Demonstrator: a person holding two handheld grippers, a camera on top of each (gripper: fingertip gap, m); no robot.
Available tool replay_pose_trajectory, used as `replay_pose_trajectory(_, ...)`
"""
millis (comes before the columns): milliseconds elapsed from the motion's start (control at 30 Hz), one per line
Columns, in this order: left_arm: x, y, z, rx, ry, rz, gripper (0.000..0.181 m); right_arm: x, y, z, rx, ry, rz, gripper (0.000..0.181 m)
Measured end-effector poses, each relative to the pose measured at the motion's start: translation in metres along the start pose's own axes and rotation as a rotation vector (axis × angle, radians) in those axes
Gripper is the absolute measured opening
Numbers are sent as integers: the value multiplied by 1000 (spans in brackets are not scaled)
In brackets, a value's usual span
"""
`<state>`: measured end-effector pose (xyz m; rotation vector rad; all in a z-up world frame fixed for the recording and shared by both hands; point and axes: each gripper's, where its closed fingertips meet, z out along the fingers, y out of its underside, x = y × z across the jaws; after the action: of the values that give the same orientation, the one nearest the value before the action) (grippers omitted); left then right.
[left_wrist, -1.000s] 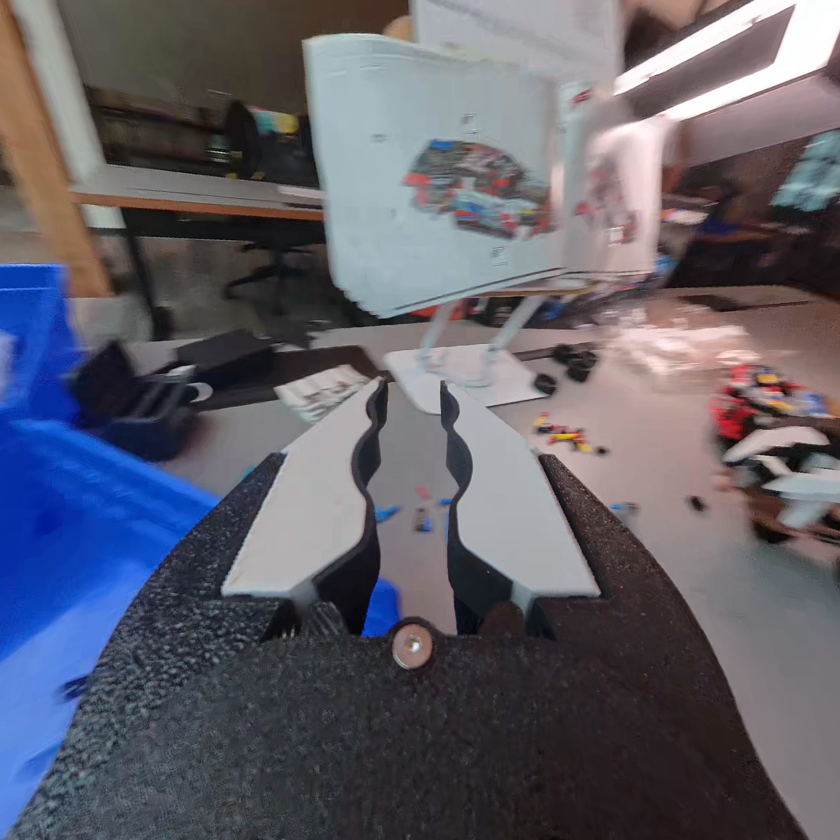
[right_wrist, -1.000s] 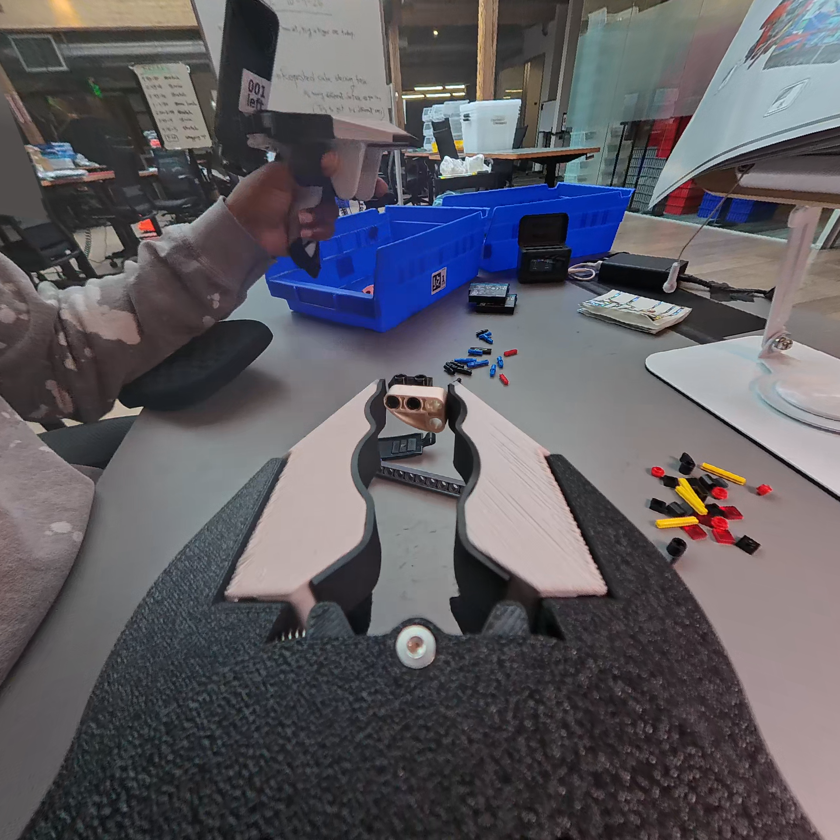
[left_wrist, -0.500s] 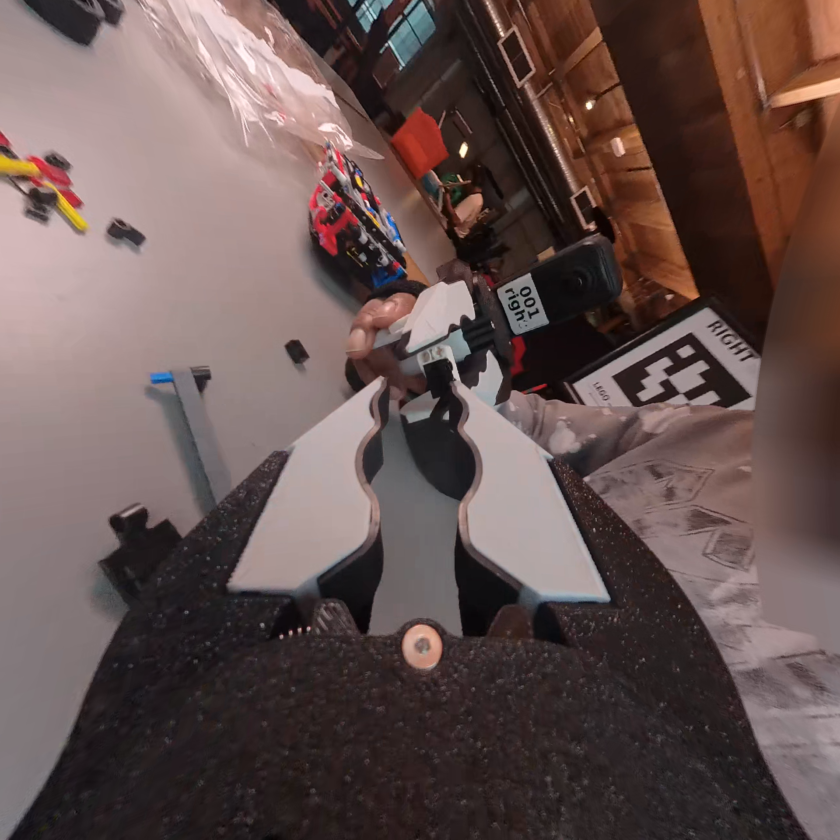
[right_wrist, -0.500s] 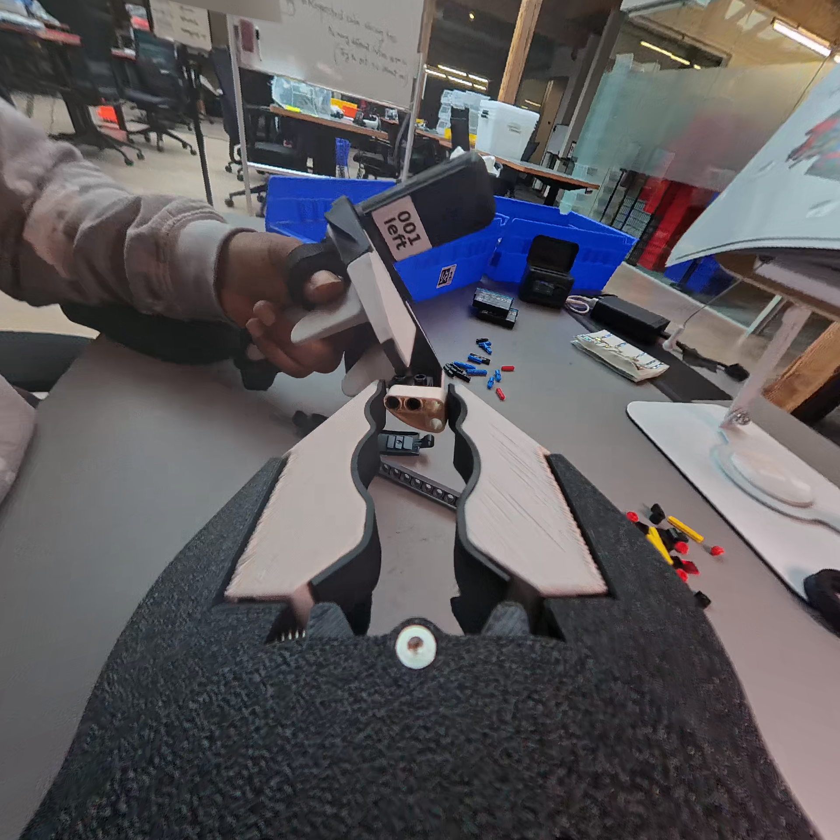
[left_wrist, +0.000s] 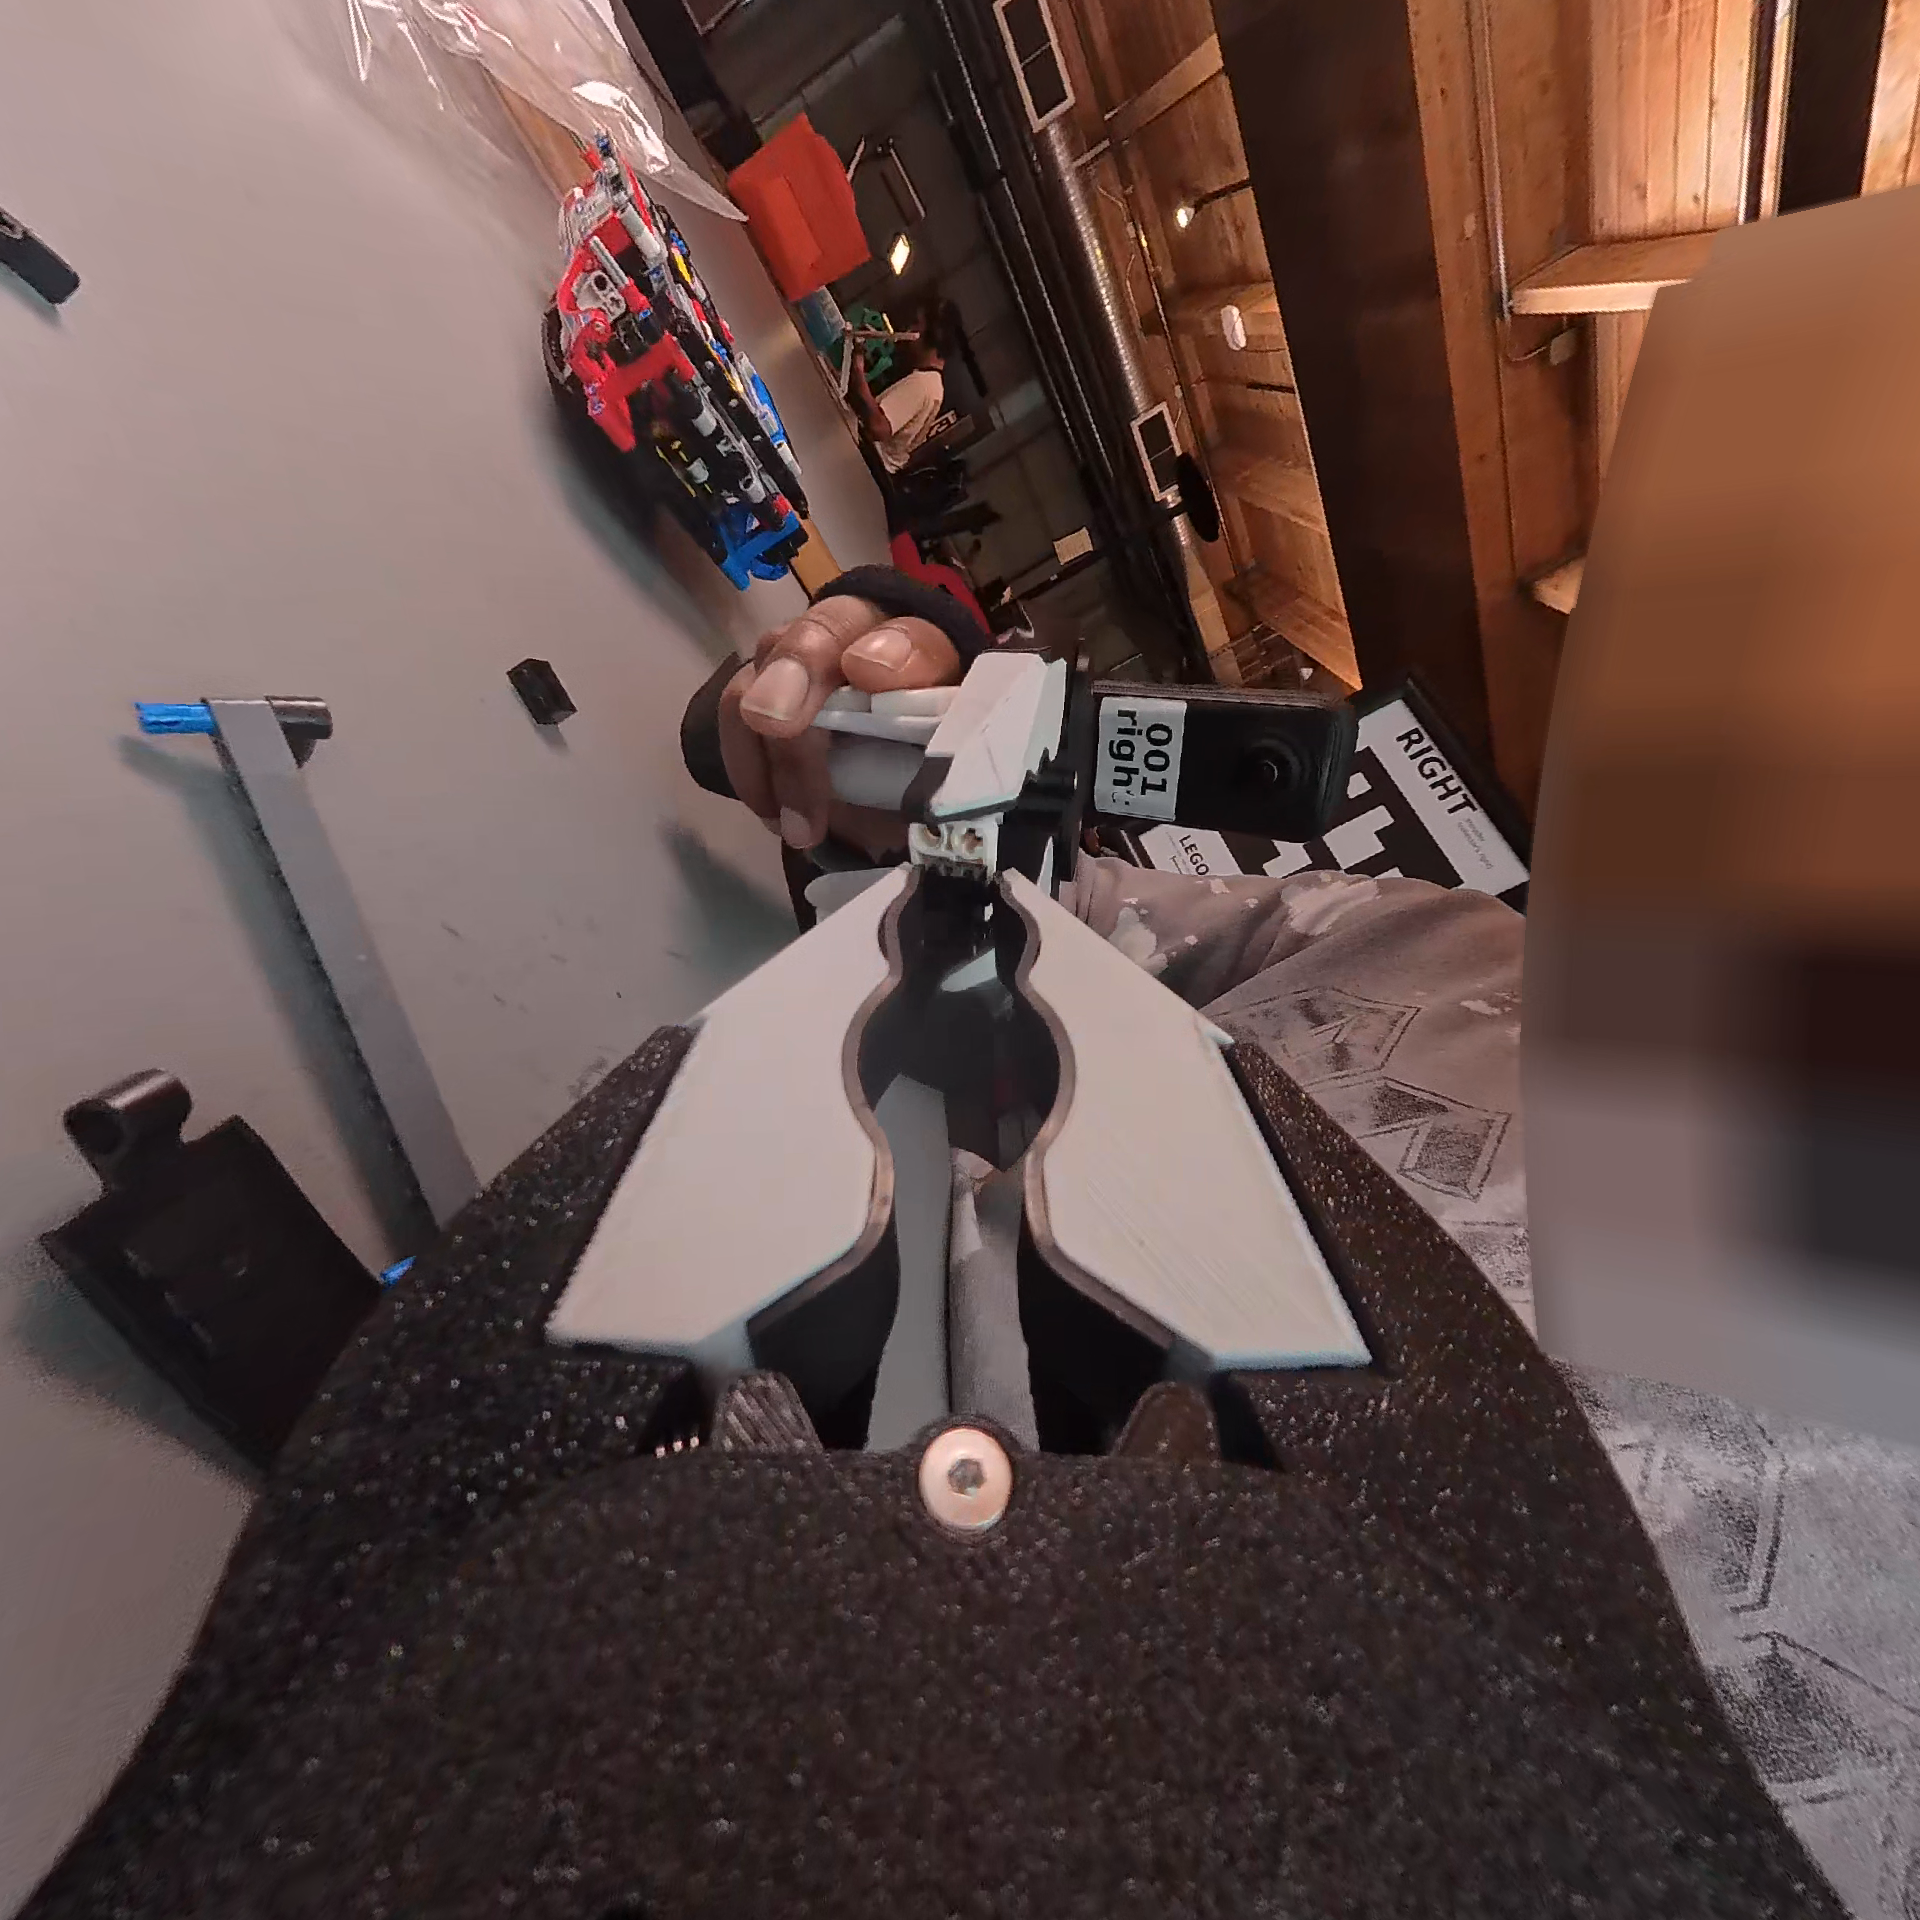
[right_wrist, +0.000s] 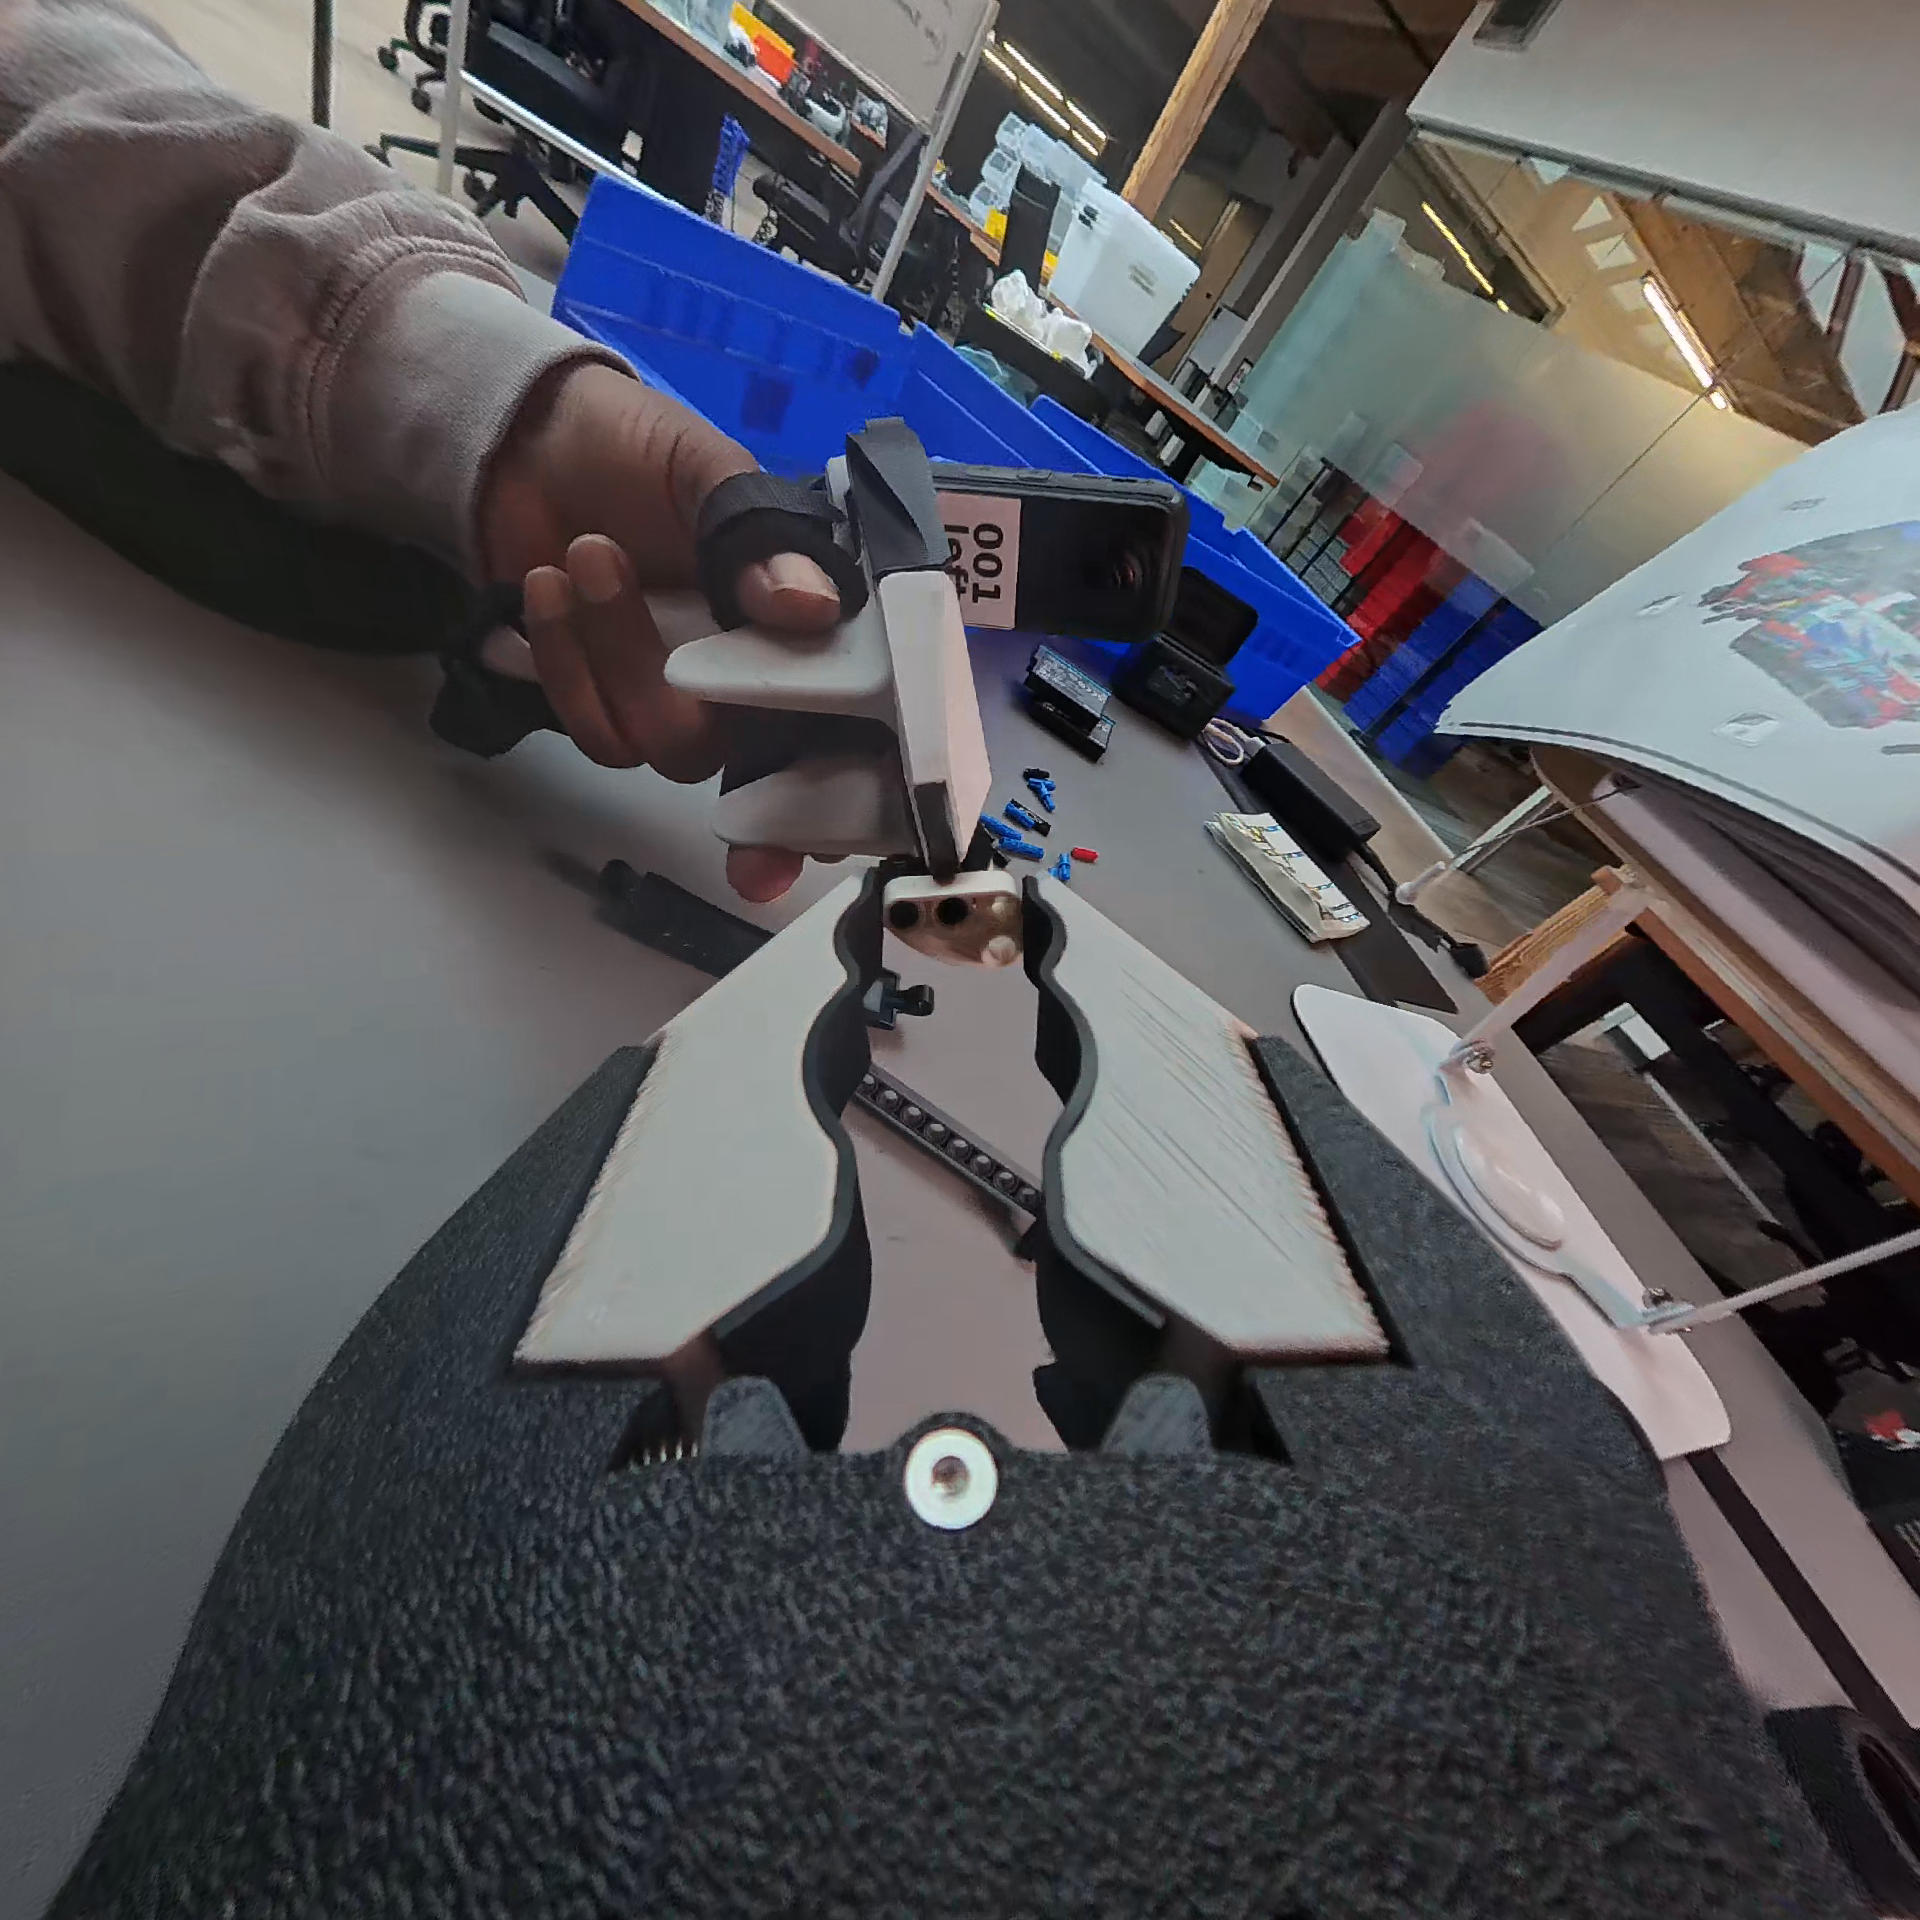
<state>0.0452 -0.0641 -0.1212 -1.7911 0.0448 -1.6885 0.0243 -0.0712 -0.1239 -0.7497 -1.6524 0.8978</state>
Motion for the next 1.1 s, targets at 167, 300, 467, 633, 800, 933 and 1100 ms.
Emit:
replay_pose_trajectory(167,3,2,-1,-14,45,-29,10,-4,-4,-3,19,-22,-18,25)
replay_pose_trajectory(300,14,3,-4,-36,102,-2,11,1,-13,-9,63,-11,-11,25)
replay_pose_trajectory(467,18,3,-2,-37,88,74,5,4,-13,-15,65,17,-84,25)
replay_pose_trajectory(633,12,2,-4,-26,62,67,21,-2,-15,-12,68,7,-113,25)
replay_pose_trajectory(800,16,12,2,-78,43,120,10,-7,-19,-9,73,-6,-125,25)
replay_pose_trajectory(933,27,10,2,-88,58,158,9,-5,-31,-12,98,-17,-112,24)
replay_pose_trajectory(1100,32,11,0,-98,87,141,9,-6,-34,-13,78,-37,-127,24)
